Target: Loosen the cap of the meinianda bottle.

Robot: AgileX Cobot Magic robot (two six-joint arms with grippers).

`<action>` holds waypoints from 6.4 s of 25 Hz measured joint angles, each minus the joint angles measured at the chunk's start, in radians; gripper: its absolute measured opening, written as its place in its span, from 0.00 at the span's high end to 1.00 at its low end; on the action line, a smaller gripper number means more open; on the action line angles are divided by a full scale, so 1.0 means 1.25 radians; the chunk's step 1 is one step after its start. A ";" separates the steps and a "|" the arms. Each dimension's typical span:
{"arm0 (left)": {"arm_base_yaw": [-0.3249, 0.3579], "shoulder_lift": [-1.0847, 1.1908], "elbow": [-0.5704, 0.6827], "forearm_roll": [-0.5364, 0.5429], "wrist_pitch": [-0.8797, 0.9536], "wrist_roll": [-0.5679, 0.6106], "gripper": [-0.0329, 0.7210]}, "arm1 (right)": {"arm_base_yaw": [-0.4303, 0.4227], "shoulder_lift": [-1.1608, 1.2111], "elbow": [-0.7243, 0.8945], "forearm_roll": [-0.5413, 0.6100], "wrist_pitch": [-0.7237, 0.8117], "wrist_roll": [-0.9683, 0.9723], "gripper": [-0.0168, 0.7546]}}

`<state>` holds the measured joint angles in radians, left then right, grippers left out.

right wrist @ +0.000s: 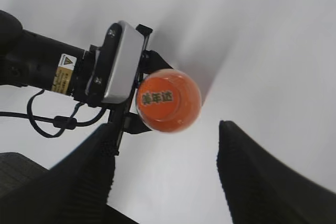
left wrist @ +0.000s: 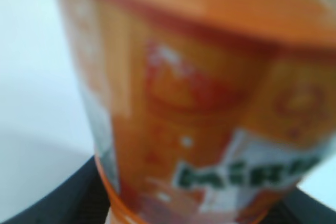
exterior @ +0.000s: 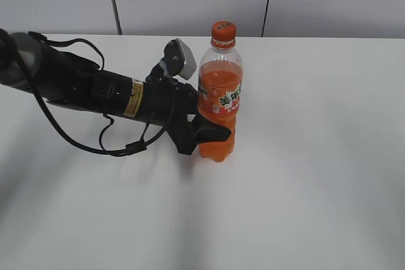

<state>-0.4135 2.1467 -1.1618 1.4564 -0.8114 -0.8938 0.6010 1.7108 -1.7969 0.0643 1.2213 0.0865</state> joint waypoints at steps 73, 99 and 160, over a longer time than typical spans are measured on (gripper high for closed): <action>0.000 0.000 0.000 0.002 -0.002 0.000 0.40 | 0.027 0.159 -0.054 -0.002 -0.001 -0.459 0.62; 0.000 0.000 0.000 0.001 -0.001 0.002 0.40 | 0.027 0.159 -0.056 -0.001 0.009 -1.210 0.62; -0.001 0.001 0.000 0.003 -0.006 0.002 0.41 | 0.028 0.104 -0.055 0.083 0.003 -1.420 0.63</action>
<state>-0.4144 2.1485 -1.1618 1.4604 -0.8195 -0.8911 0.6364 1.8410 -1.8651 0.1684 1.2250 -1.6882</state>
